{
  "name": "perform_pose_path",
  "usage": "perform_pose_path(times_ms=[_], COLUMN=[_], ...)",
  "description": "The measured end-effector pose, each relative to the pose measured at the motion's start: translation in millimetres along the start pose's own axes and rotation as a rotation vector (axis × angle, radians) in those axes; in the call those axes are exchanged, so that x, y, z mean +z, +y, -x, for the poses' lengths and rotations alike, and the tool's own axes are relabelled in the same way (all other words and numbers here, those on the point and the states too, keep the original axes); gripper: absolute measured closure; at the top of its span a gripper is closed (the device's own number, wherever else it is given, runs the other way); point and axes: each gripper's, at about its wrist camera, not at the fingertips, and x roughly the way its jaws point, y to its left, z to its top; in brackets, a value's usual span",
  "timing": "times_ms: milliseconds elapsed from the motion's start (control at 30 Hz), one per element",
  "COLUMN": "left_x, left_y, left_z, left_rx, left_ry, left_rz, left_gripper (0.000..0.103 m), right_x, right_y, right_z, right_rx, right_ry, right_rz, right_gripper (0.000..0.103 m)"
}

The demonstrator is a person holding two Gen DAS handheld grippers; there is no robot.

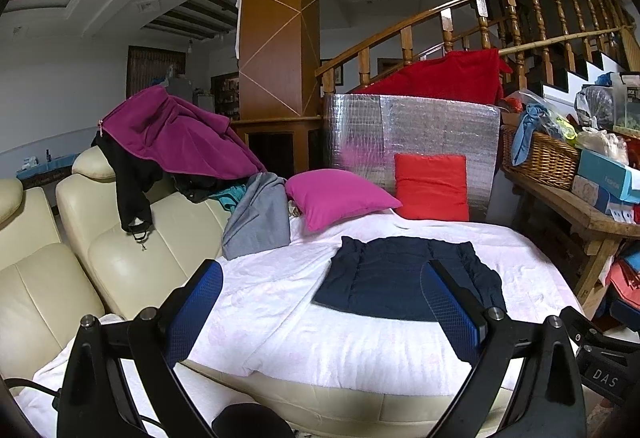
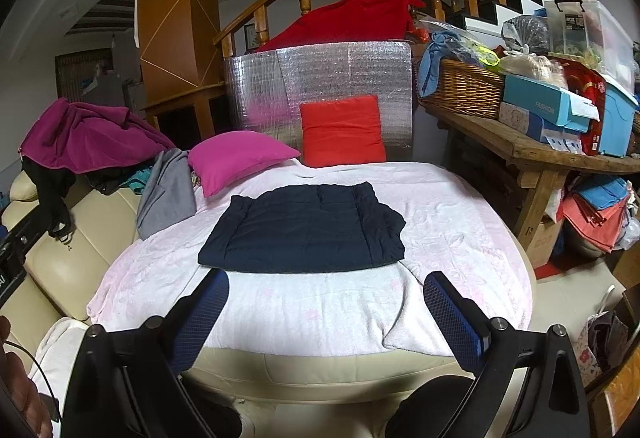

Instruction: Fold large clothes

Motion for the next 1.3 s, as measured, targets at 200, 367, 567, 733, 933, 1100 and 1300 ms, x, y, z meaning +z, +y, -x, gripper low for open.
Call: perform_pose_path(times_ms=[200, 367, 567, 733, 933, 1100, 1300], left_x=[0.1, -1.4, -2.8, -3.8, -3.2, -2.0, -2.8], left_y=[3.6, 4.4, 4.5, 4.5, 5.7, 7.1, 3.5], left_z=[2.5, 2.2, -3.2, -5.3, -4.7, -2.1, -0.2], left_rx=[0.003, 0.008, 0.003, 0.003, 0.006, 0.025, 0.037], left_ry=[-0.006, -0.008, 0.003, 0.004, -0.004, -0.016, -0.019], left_rz=[0.009, 0.0, -0.007, -0.015, -0.018, -0.017, -0.038], left_gripper=[0.004, 0.004, 0.003, 0.003, 0.003, 0.003, 0.003], right_x=[1.0, 1.0, -0.2, -0.7, 1.8, 4.1, -0.3], right_y=[6.4, 10.8, 14.7, 17.1, 20.0, 24.4, 20.8], right_z=[5.9, 6.2, 4.5, 0.6, -0.5, 0.1, -6.8], right_rx=[-0.008, -0.009, -0.013, -0.022, -0.022, -0.008, 0.004], right_ry=[-0.008, -0.008, -0.004, -0.003, -0.006, -0.015, -0.01], right_rz=[0.014, 0.014, 0.017, 0.024, 0.037, 0.05, 0.033], right_gripper=[0.004, 0.003, 0.004, 0.003, 0.003, 0.003, 0.003])
